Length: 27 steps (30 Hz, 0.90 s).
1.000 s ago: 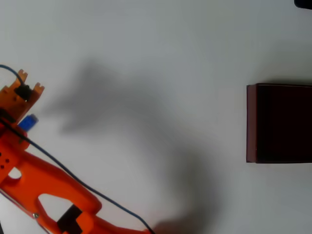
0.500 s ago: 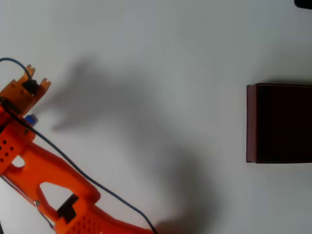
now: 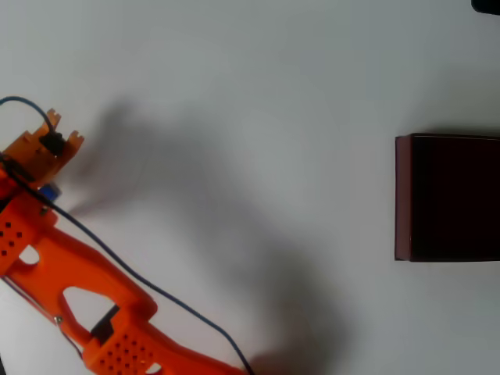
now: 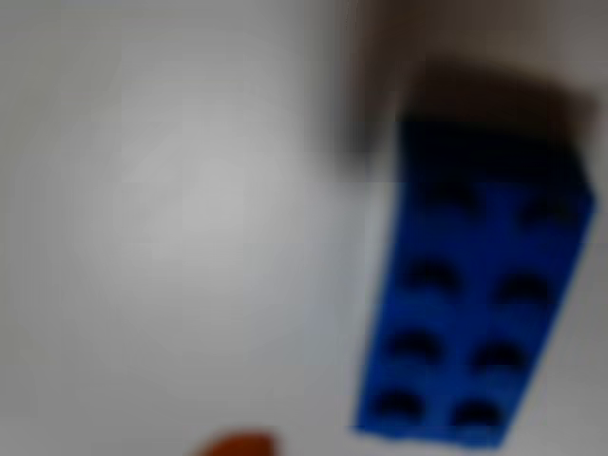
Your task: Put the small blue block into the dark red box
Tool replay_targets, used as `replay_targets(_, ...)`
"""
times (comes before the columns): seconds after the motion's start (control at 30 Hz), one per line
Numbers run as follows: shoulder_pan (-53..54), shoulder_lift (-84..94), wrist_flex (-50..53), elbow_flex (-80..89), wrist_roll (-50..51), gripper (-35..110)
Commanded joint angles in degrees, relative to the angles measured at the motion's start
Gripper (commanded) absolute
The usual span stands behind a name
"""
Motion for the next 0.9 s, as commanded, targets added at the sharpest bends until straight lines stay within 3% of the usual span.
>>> replay_targets(0.0,-0.62,-0.44,0.53,-4.13,1.67,24)
replay_targets(0.53,-0.44,-10.99,1.05,-16.79,1.05,22)
replay_targets(0.63,0.70,-16.00,1.23,-23.99,-3.69,2)
replay_targets(0.87,0.62,-18.28,1.23,-24.70,-5.19,0)
